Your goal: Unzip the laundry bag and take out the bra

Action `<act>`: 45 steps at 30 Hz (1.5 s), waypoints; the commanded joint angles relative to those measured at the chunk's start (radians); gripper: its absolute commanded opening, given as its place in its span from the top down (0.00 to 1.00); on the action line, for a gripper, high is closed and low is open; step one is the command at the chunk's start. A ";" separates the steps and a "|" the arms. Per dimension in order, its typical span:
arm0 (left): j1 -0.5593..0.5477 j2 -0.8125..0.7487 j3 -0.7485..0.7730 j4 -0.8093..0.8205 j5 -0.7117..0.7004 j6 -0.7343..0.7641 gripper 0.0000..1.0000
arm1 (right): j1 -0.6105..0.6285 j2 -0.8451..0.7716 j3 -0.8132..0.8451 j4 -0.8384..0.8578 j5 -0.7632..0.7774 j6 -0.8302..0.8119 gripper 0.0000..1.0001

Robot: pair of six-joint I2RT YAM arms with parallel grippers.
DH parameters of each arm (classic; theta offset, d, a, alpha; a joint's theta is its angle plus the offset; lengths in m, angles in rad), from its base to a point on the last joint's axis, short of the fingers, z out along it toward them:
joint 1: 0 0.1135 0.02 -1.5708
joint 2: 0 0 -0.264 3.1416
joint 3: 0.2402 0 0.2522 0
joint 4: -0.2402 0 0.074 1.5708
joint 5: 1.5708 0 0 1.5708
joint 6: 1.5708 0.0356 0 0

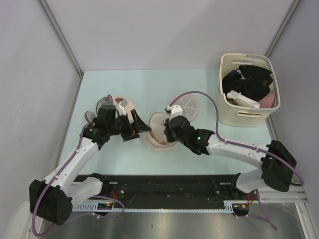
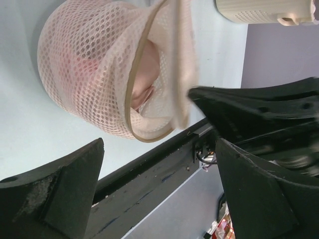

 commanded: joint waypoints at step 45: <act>-0.145 0.193 0.067 0.054 -0.060 0.221 0.36 | -0.164 -0.166 -0.074 0.007 -0.214 0.160 0.34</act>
